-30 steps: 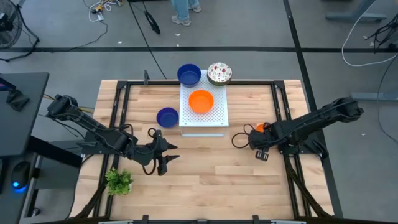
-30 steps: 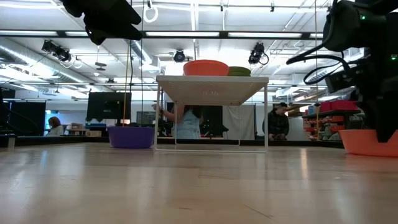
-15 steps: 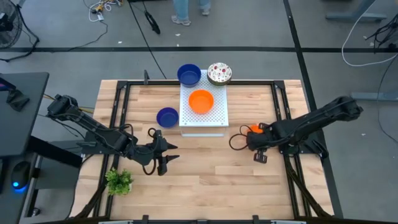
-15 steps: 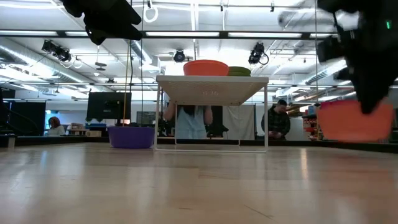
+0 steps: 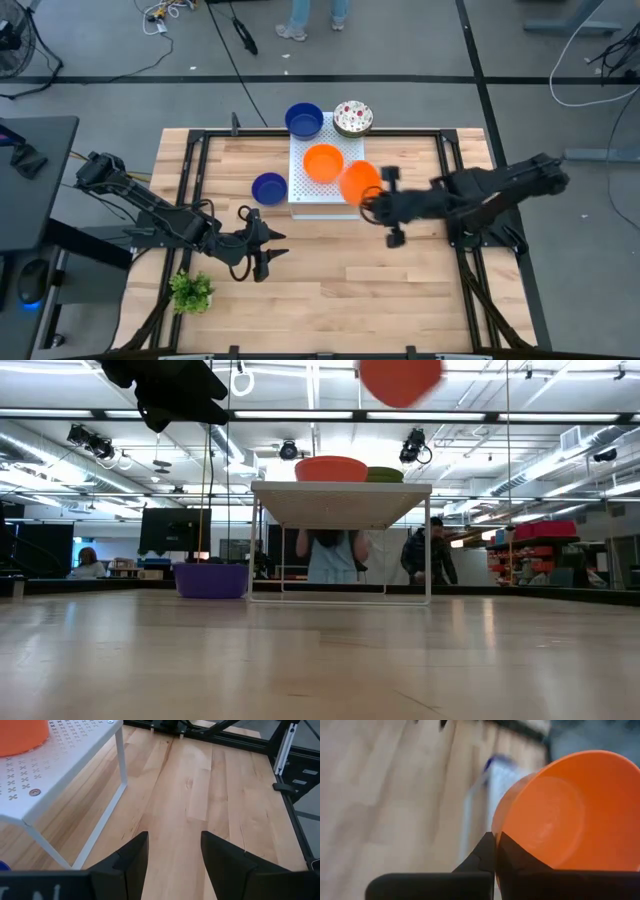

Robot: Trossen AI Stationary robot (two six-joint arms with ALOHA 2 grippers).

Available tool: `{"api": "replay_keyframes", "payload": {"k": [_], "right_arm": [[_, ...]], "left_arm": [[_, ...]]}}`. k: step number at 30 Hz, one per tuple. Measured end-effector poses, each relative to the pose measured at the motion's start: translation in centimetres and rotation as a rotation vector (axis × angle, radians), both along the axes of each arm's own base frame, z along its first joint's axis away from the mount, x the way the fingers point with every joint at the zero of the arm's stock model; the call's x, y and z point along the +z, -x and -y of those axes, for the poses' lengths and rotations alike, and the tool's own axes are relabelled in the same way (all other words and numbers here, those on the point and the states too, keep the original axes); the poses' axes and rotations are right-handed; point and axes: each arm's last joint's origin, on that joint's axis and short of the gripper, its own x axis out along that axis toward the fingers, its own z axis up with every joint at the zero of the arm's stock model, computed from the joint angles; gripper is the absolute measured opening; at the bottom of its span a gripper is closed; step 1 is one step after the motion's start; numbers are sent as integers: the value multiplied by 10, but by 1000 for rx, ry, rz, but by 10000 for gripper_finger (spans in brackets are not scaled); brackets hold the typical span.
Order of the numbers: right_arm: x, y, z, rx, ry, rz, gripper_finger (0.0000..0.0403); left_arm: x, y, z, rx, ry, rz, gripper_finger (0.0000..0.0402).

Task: Pick & Place Mini bowls
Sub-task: Stack the orange bowl on top of the other orange bowl on the shelf

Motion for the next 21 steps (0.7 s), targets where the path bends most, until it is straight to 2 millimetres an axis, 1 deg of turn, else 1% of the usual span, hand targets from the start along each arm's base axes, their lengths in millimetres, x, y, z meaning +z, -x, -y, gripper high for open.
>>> {"api": "replay_keyframes", "payload": {"k": [2,5,7,9,12,15,21], "right_arm": [[7,-21,8,64,108,-9,1],[7,-51,24,151,232,-77,1],[5,-66,39,181,267,-121,0],[3,-77,56,209,269,-157,0],[-6,-85,81,242,239,-221,0],[-14,-88,100,245,216,-266,0],[-21,-88,121,277,192,-284,0]], "left_arm": [[0,0,0,0,0,0,186],[0,0,0,0,0,0,186],[0,0,0,0,0,-1,186],[0,0,0,0,-2,-2,186],[0,0,0,-1,-5,-6,186],[-1,0,0,-1,-6,-7,186],[-1,0,0,-1,-5,-7,186]]}}
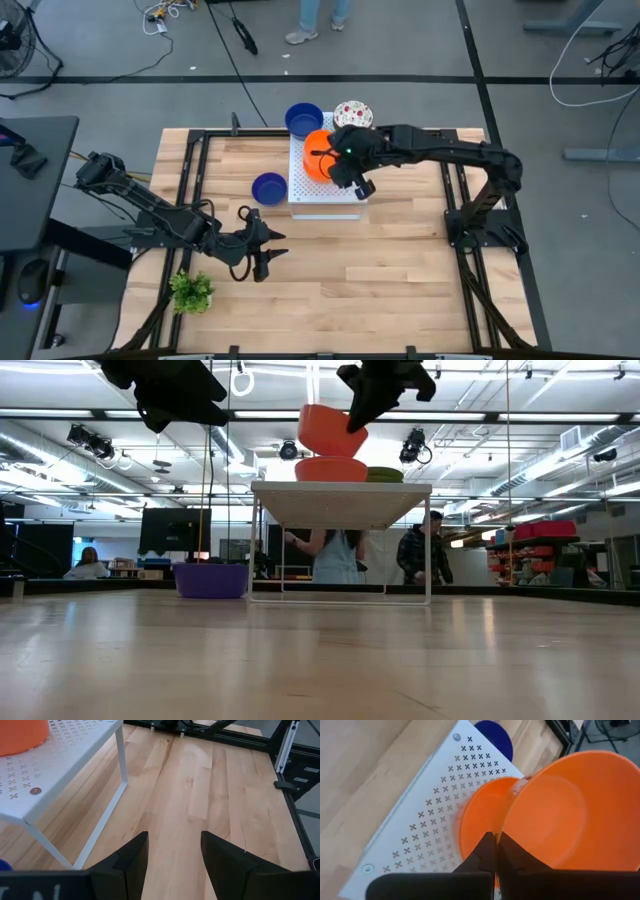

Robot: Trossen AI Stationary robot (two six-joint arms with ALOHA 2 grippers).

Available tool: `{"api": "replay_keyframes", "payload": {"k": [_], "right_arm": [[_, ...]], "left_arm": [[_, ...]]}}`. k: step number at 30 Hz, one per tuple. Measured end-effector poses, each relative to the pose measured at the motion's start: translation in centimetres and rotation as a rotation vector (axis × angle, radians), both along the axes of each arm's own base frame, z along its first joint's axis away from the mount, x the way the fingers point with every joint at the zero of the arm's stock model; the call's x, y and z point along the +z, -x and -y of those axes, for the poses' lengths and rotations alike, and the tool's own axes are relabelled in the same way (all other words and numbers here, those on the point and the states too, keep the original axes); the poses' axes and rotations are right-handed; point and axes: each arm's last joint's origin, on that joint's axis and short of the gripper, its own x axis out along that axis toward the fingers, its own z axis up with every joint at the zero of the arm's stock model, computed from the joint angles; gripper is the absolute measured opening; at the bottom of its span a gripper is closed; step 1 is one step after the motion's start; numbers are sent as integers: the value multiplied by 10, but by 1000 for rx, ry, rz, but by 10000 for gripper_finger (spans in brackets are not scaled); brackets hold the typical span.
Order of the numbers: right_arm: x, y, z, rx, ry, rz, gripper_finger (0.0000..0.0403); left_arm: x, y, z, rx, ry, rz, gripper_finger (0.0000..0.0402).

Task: Pick & Place Mini bowls
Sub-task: Stack the orange bowl on top of the other orange bowl on the shelf

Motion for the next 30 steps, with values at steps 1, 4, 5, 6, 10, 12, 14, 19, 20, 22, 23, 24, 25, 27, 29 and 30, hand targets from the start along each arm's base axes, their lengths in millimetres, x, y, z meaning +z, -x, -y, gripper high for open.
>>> {"api": "replay_keyframes", "payload": {"k": [1,4,5,6,10,12,14,19,20,22,23,24,25,27,29,30], "right_arm": [[-2,1,2,7,-10,-6,0],[-6,2,7,5,-32,-29,1],[-7,2,8,2,-32,-30,3],[-9,2,8,0,-32,-31,6],[-13,1,9,2,-36,-23,12],[-16,1,10,1,-38,-30,13],[-19,0,10,-9,-44,-31,13],[-27,0,10,-16,-47,-45,14],[-27,0,10,-16,-47,-43,15],[-27,0,10,-16,-47,-42,15],[-27,0,10,-16,-47,-42,15],[-27,0,10,-17,-48,-42,15],[-27,0,10,-17,-47,-42,16],[-27,0,10,-17,-47,-42,22],[-27,0,10,-17,-48,-42,31],[-27,0,10,-18,-48,-42,37]], "left_arm": [[0,0,0,0,0,0,186],[0,0,0,0,0,0,186],[0,0,0,0,0,0,186],[0,0,0,0,0,0,186],[0,0,0,0,0,0,186],[0,0,0,0,1,0,186],[0,0,0,0,1,0,186],[0,0,0,1,2,1,186],[0,0,0,1,2,0,186],[0,0,0,1,2,0,186],[0,0,0,1,2,0,186],[0,0,0,1,2,0,186],[0,0,0,1,2,1,186],[0,0,0,0,2,1,186],[0,0,0,0,2,0,186],[0,0,0,0,1,0,186]]}}
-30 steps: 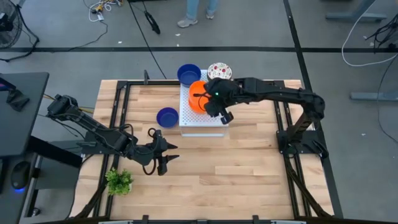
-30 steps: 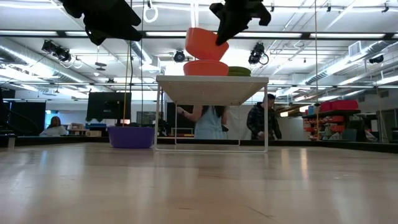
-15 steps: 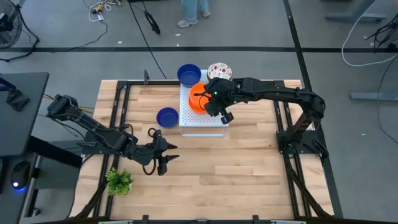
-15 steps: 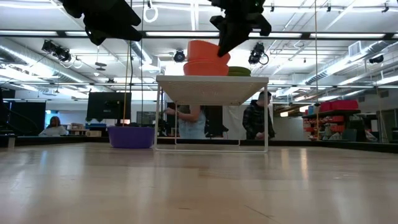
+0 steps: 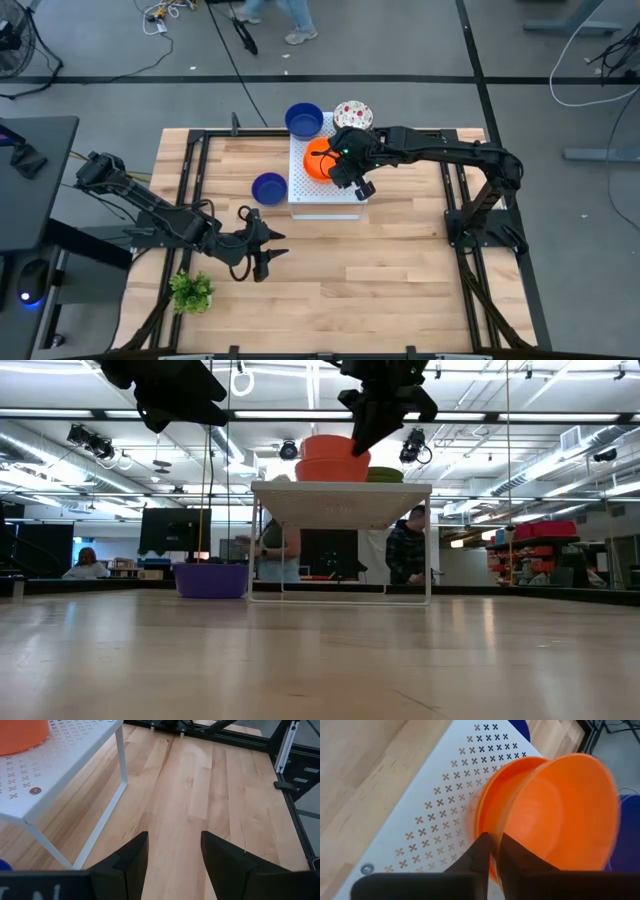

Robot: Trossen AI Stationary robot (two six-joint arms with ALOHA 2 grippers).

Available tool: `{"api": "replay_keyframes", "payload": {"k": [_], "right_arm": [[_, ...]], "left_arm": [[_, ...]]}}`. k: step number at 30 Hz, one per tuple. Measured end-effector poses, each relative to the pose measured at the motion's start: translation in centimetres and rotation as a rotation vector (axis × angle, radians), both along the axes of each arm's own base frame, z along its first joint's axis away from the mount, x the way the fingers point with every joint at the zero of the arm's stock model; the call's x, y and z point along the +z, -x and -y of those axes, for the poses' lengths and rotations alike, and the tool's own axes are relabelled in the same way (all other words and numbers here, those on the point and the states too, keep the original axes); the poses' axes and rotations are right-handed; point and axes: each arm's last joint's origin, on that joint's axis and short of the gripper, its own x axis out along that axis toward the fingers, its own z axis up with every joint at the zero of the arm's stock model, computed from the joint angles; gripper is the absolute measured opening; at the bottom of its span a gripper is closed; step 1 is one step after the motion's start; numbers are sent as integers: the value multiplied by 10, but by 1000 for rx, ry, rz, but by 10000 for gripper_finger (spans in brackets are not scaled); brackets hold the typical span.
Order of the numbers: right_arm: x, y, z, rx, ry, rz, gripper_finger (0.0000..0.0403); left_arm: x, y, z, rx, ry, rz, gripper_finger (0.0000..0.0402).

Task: Pick & Place Mini bowls
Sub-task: Stack the orange bowl on top of the other orange bowl on the shelf, then stack the blue bowl on the other blue bowl on the shelf

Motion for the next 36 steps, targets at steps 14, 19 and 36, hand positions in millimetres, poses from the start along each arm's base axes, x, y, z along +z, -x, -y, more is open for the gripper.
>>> {"api": "replay_keyframes", "payload": {"k": [14,19,36], "right_arm": [[13,3,-15,-56,-48,82,166],[31,12,-41,-145,-165,173,186],[-39,66,-141,-124,-421,-28,135]], "left_arm": [[0,0,0,-1,-2,0,186],[0,0,0,-1,-3,-2,186],[-1,2,4,-16,-5,-8,186]]}}
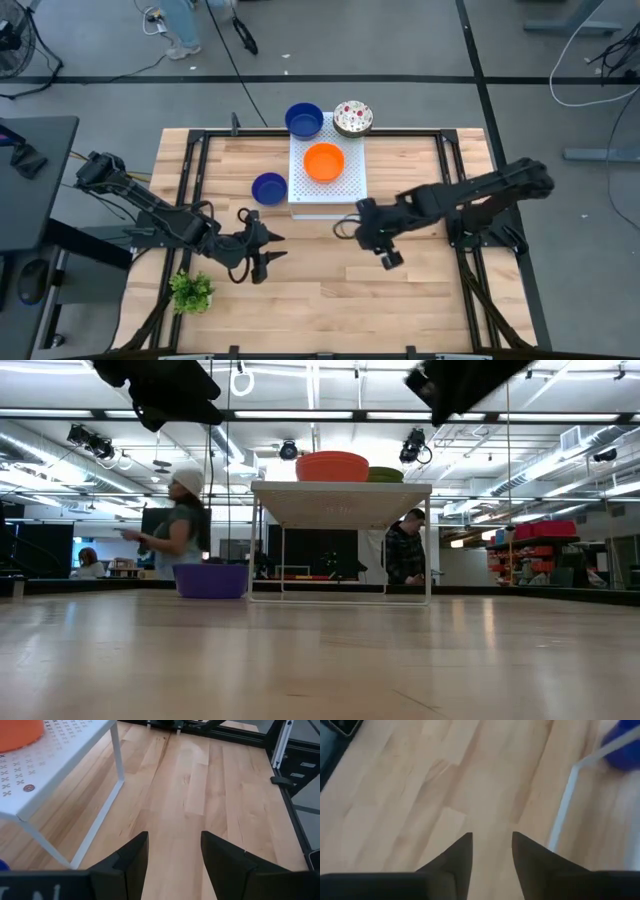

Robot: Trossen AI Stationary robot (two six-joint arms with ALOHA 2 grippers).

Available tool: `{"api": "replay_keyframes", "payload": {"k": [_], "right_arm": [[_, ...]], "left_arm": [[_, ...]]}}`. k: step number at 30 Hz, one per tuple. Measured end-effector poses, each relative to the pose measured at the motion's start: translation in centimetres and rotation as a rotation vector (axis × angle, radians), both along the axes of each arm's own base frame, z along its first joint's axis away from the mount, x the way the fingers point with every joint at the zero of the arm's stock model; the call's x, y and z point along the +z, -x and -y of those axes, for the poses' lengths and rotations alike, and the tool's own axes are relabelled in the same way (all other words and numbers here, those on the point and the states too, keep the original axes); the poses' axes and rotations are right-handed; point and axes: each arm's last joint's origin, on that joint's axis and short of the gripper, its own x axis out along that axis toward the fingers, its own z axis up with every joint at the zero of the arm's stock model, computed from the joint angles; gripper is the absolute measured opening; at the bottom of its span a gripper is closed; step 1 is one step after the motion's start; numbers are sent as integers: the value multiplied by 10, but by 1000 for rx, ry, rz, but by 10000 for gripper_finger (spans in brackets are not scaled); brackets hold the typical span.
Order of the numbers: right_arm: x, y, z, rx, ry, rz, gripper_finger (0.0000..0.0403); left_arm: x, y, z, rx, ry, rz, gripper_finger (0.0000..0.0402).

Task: Pick & Place Mini bowls
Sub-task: Stack the blue bowl on the other blue bowl on the shelf

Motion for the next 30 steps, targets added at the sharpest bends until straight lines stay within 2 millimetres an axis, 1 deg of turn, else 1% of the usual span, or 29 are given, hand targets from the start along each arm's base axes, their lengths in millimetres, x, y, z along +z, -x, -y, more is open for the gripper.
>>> {"api": "replay_keyframes", "payload": {"k": [3,6,8,11,15,17,19,21,22,26,30], "right_arm": [[-11,28,8,-67,-70,101,114],[-21,56,16,-116,-159,278,92],[-30,72,20,-142,-239,428,79],[-45,89,24,-167,-394,696,64],[-79,110,25,-156,-582,960,49],[-94,121,26,-137,-631,1038,45],[-110,132,28,-161,-648,1065,42],[-115,138,31,-219,-658,1107,41],[-115,137,31,-249,-648,1108,40],[-113,135,31,-267,-630,1114,40],[-111,134,30,-264,-628,1121,40]], "left_arm": [[0,0,0,3,-4,-3,186],[0,0,-1,12,-10,-2,186],[-1,0,-1,23,-21,-1,186],[-1,1,-2,37,-38,0,186],[-3,2,-2,-25,-120,-44,186],[-7,5,-3,-74,-156,-106,186],[-13,9,-5,-96,-229,-184,186],[-20,15,-12,-104,-331,-288,186],[-23,17,-16,-100,-365,-346,186],[-32,23,-39,-32,-393,-523,186],[-33,18,-58,7,-396,-565,186]]}}
